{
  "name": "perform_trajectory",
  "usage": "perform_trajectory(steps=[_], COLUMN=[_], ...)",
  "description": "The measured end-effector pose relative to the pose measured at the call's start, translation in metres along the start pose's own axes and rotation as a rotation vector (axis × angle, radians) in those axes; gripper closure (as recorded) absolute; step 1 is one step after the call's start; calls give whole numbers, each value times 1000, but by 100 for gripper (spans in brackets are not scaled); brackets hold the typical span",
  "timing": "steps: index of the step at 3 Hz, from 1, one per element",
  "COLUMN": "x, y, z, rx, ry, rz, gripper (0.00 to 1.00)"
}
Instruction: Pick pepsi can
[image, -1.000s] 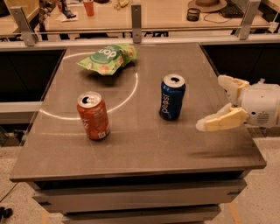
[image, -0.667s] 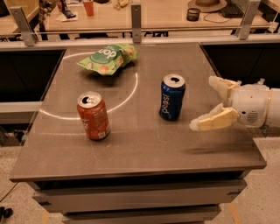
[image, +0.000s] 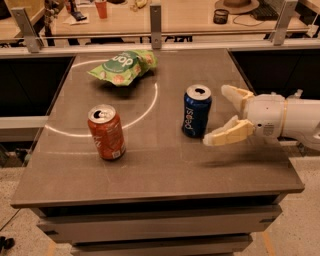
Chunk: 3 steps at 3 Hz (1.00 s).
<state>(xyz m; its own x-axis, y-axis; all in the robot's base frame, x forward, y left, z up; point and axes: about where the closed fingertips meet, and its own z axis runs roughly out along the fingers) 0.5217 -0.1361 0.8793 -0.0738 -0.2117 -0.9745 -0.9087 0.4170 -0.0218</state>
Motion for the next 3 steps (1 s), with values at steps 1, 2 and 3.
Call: perform_trajectory(steps=[1, 2, 3], x=[-3, -6, -7], y=[-2, -2, 0], z=[15, 28, 40], rx=[-30, -65, -91], ry=[-25, -54, -75], rz=[-16, -28, -36], gripper=[0, 0, 0])
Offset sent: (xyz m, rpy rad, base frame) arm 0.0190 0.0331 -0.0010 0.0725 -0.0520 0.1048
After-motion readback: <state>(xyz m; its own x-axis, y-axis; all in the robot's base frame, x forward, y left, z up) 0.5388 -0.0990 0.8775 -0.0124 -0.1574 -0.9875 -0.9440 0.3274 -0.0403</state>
